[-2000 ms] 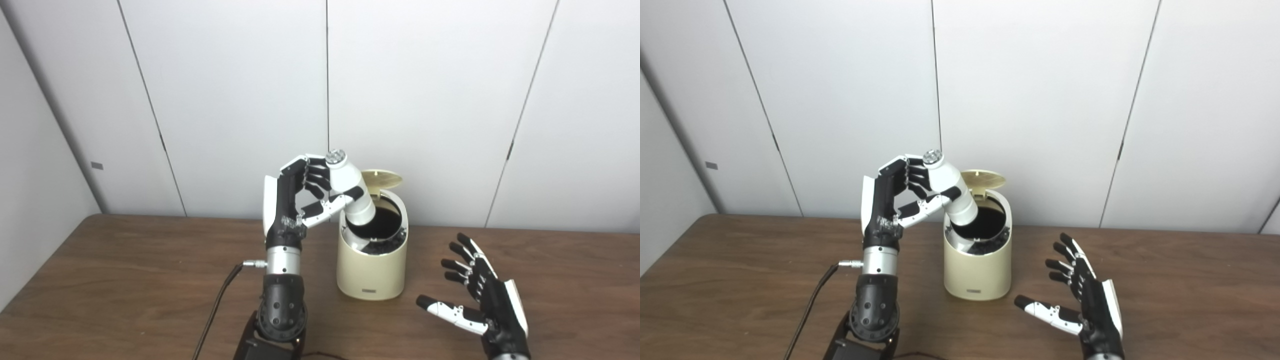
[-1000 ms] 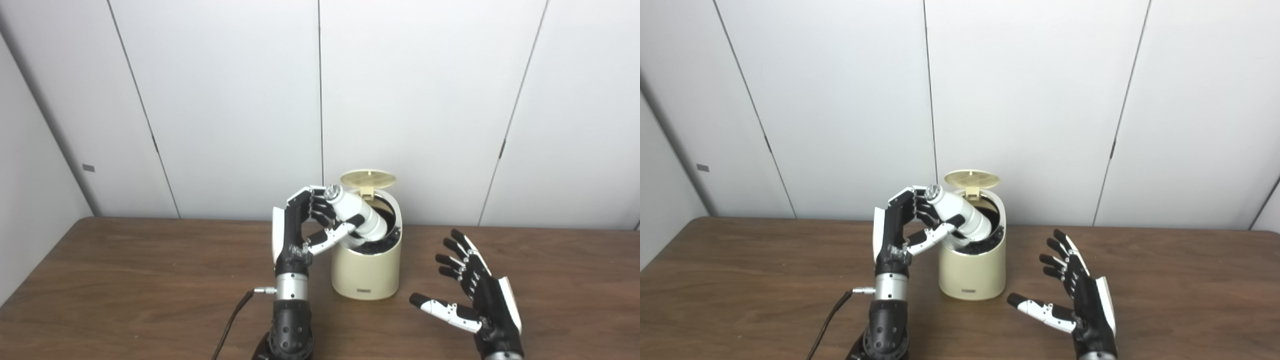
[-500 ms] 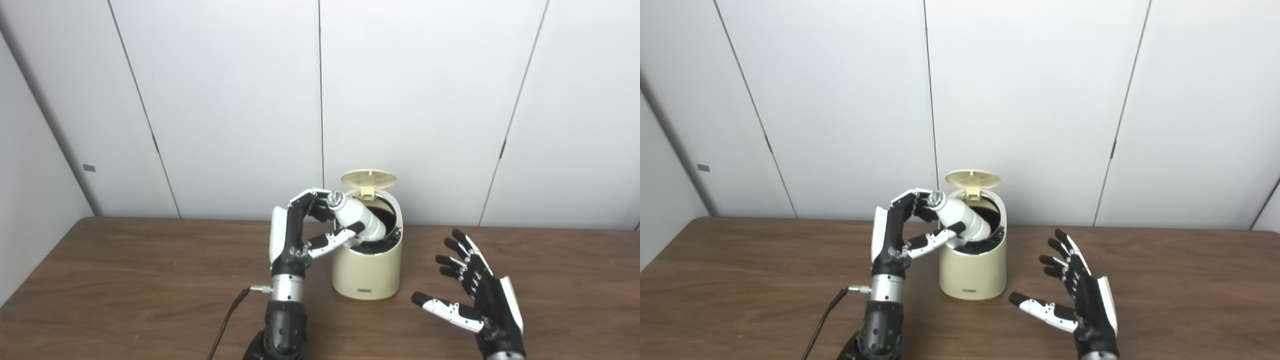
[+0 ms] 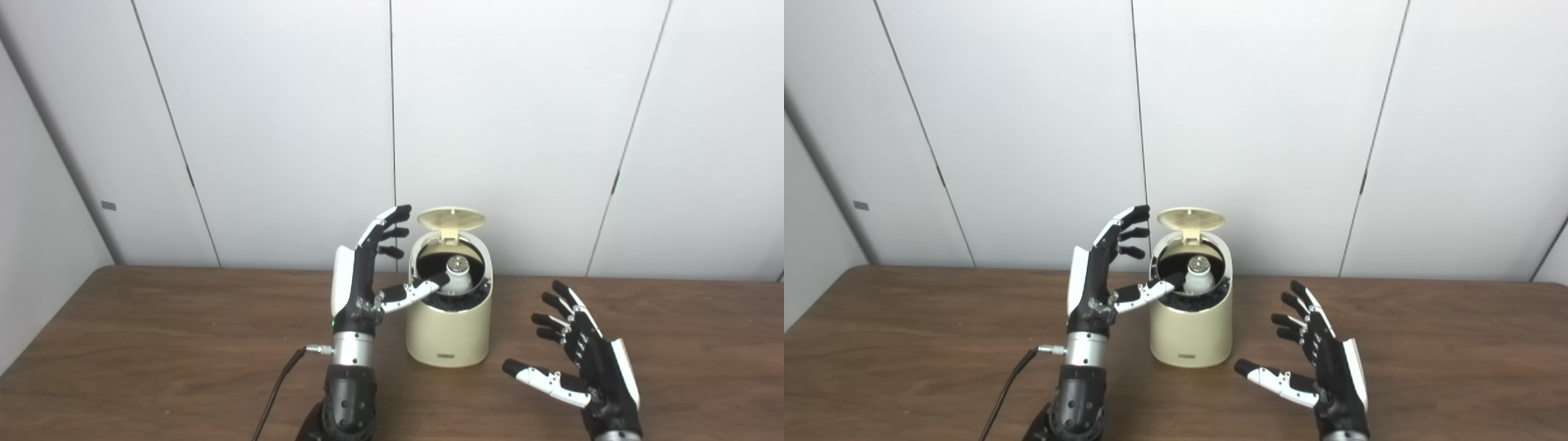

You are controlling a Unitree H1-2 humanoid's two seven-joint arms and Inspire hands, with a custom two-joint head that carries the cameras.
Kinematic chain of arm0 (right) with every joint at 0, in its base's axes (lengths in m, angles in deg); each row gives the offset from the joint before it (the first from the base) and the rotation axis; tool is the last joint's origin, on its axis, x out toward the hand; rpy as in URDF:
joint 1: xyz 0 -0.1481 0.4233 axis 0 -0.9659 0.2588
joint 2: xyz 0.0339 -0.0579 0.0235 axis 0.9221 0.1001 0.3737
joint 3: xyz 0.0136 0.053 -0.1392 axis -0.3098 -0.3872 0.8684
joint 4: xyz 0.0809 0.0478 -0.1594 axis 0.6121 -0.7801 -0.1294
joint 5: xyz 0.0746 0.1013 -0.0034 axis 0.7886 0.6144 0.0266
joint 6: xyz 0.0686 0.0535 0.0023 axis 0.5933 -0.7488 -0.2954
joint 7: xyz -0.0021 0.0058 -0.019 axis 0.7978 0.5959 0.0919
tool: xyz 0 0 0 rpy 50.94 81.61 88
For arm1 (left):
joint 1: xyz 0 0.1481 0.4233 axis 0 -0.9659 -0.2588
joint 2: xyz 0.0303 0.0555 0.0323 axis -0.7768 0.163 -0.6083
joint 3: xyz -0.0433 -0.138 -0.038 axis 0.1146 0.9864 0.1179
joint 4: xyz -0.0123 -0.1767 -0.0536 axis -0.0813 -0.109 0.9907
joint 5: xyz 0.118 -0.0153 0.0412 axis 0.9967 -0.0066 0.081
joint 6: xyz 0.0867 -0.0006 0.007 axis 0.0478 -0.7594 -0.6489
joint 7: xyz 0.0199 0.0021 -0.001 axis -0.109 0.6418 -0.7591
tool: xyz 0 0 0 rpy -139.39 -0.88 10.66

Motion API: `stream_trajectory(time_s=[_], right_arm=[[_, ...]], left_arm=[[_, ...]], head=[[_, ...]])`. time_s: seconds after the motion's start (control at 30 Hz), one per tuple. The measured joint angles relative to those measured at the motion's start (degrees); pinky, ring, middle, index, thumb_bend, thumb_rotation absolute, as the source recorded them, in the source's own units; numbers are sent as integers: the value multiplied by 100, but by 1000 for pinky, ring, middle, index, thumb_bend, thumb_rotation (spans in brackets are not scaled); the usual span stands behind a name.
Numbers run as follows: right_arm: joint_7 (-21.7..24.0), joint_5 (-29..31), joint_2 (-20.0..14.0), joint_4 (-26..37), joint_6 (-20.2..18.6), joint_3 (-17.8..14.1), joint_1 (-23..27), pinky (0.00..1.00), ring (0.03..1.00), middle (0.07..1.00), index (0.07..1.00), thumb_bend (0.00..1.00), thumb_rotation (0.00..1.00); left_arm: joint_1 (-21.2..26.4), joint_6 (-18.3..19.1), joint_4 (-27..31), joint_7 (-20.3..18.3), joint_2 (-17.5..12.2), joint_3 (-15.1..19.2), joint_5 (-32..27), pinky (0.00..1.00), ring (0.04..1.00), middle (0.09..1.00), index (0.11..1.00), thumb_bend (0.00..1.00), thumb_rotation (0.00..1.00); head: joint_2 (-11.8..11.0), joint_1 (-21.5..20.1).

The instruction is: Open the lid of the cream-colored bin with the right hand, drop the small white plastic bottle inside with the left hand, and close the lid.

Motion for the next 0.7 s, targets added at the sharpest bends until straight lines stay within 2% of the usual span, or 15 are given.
stream_trajectory(time_s=[0.2,0.33,0.43,0.53,0.7], right_arm=[[0,-15,-2,-1,0,1,0,710,751,867,898,797,127],[2,-11,-15,-2,0,0,1,712,761,873,904,798,134],[4,-7,-32,-7,0,-1,1,705,757,870,903,798,132],[4,-14,-57,-15,0,0,1,697,752,869,903,805,148],[5,-12,-94,-25,0,0,1,696,749,869,907,810,155]], left_arm=[[-40,-2,219,-19,13,27,-117,508,652,745,755,776,94],[-147,14,483,-202,22,81,-391,492,611,694,717,754,152],[-241,108,664,-339,-3,128,-501,502,609,690,712,758,170],[-352,162,882,-522,-102,163,-617,521,624,707,723,763,149],[-420,255,1225,-896,-435,303,-838,538,657,744,752,748,101]], head=[[0,26],[0,53],[0,70],[0,79],[-18,79]])
